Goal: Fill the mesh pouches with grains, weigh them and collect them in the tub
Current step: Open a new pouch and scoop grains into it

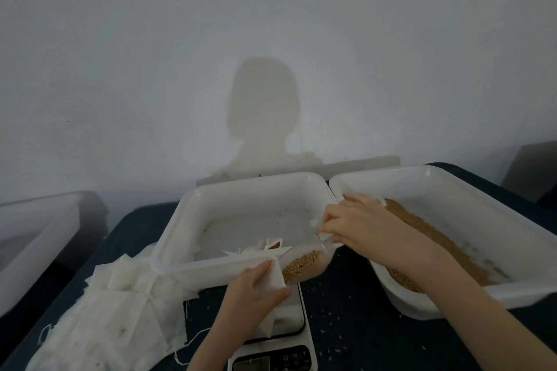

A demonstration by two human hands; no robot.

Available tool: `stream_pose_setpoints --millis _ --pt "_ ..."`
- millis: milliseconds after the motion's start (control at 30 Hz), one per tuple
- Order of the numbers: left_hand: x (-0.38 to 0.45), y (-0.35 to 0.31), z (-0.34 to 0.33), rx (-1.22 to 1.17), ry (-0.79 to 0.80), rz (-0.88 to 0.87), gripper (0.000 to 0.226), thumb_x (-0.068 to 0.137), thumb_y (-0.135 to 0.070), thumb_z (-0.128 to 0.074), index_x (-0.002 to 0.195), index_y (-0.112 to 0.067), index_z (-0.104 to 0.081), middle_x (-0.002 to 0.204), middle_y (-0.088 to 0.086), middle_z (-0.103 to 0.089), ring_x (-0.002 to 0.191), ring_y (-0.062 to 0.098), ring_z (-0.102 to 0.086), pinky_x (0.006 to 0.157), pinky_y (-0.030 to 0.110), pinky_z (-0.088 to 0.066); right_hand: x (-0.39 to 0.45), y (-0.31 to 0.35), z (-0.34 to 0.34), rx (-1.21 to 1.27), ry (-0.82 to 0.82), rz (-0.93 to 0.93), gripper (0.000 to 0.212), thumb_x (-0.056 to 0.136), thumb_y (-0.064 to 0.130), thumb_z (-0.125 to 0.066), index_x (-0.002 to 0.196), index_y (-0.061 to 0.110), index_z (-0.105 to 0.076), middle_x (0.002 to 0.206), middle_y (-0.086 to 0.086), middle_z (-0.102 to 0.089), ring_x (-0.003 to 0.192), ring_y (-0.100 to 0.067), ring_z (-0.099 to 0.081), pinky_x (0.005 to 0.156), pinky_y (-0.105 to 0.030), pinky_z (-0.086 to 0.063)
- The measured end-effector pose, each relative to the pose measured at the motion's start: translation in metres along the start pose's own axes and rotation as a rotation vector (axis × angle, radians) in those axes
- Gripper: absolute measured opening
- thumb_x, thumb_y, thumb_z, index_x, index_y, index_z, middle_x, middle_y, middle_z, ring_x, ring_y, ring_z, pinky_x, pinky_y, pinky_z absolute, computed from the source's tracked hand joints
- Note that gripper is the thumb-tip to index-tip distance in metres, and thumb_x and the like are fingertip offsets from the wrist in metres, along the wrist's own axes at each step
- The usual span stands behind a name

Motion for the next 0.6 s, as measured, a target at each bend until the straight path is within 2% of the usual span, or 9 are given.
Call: stream_pose_setpoints --millis 33,67,100,133,200,300,400,533,600 --pt "-0.001 -0.002 -0.003 -0.052 -0.011 -0.002 0.061 0.077 -0.04 -0.073 0.132 -0.027 -0.05 0.116 -0.017 -0.055 0.102 -0.003 -0.052 0.083 0.012 -0.041 0.002 0.003 0.004 -0.058 -0.033 0.007 0.034 0.098 0.023 -0.048 0.13 0.036 -0.053 0.126 0.013 -0.05 0.121 -0.011 -0.043 0.116 -0.036 -0.002" --pt "-0.002 -0.003 -0.006 -0.107 -0.017 -0.006 0.051 0.077 -0.038 -0.074 0.124 -0.032 -0.054 0.116 -0.017 -0.059 0.1 -0.004 -0.055 0.084 0.014 -0.045 0.003 0.007 0.01 -0.103 -0.07 0.014 0.037 0.096 0.016 -0.051 0.128 0.034 -0.055 0.125 0.011 -0.052 0.122 -0.012 -0.042 0.114 -0.037 0.013" --pt "-0.002 -0.005 -0.009 -0.162 -0.022 -0.005 0.042 0.078 -0.036 -0.074 0.115 -0.038 -0.055 0.114 -0.016 -0.062 0.099 -0.004 -0.058 0.085 0.016 -0.048 0.003 0.012 0.017 -0.142 -0.129 0.032 0.04 0.09 0.009 -0.056 0.123 0.032 -0.059 0.12 0.008 -0.055 0.121 -0.013 -0.045 0.111 -0.04 0.018" --pt "-0.003 -0.006 -0.01 -0.206 -0.031 -0.003 0.036 0.078 -0.034 -0.074 0.108 -0.041 -0.056 0.109 -0.016 -0.065 0.097 -0.003 -0.06 0.085 0.019 -0.05 0.004 0.016 0.023 -0.201 -0.192 0.054 0.042 0.082 0.004 -0.063 0.115 0.03 -0.065 0.112 0.006 -0.059 0.115 -0.015 -0.051 0.111 -0.044 0.015" --pt "-0.003 -0.008 -0.013 -0.261 -0.062 -0.006 0.03 0.077 -0.034 -0.074 0.102 -0.041 -0.058 0.1 -0.019 -0.067 0.095 0.0 -0.062 0.084 0.021 -0.051 0.006 0.025 0.034 -0.309 -0.299 0.051 0.04 0.068 0.0 -0.071 0.094 0.03 -0.073 0.093 0.006 -0.064 0.1 -0.015 -0.06 0.113 -0.05 -0.003" --pt "-0.002 -0.009 -0.015 -0.299 -0.101 -0.021 0.025 0.078 -0.035 -0.073 0.101 -0.031 -0.064 0.09 -0.015 -0.067 0.09 0.007 -0.063 0.082 0.027 -0.051 0.013 0.035 0.038 -0.439 -0.355 0.071 0.035 0.071 -0.001 -0.065 0.08 0.033 -0.071 0.084 0.01 -0.063 0.095 -0.011 -0.061 0.114 -0.052 -0.014" --pt "-0.001 -0.012 -0.017 -0.306 -0.134 -0.028 0.017 0.08 -0.03 -0.073 0.093 -0.025 -0.063 0.078 -0.013 -0.063 0.079 0.011 -0.061 0.078 0.037 -0.051 0.018 0.04 0.042 -0.498 -0.382 0.102 0.033 0.073 0.0 -0.064 0.076 0.032 -0.071 0.083 0.01 -0.063 0.094 -0.01 -0.061 0.113 -0.052 -0.014" --pt "-0.001 -0.01 -0.018 -0.333 -0.142 0.001 0.042 0.079 -0.031 -0.074 0.118 -0.019 -0.061 0.101 -0.005 -0.067 0.098 0.015 -0.062 0.091 0.043 -0.051 0.018 0.041 0.043 -0.528 -0.371 0.092 0.036 0.075 0.0 -0.058 0.08 0.034 -0.071 0.085 0.01 -0.062 0.095 -0.01 -0.061 0.113 -0.053 -0.009" --pt "-0.001 -0.009 -0.018 -0.344 -0.136 0.006 0.049 0.078 -0.033 -0.074 0.123 -0.019 -0.059 0.107 -0.003 -0.066 0.102 0.015 -0.062 0.093 0.044 -0.05 0.017 0.039 0.041 -0.535 -0.377 0.081 0.038 0.075 -0.001 -0.057 0.08 0.034 -0.07 0.086 0.011 -0.061 0.096 -0.01 -0.06 0.114 -0.053 -0.009"
Point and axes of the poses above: each hand's wrist, its own x-axis towards the middle knuckle, its own z-axis out of the back of the hand, y = z × x, the point moved 4 cm from there along x, towards the middle knuckle
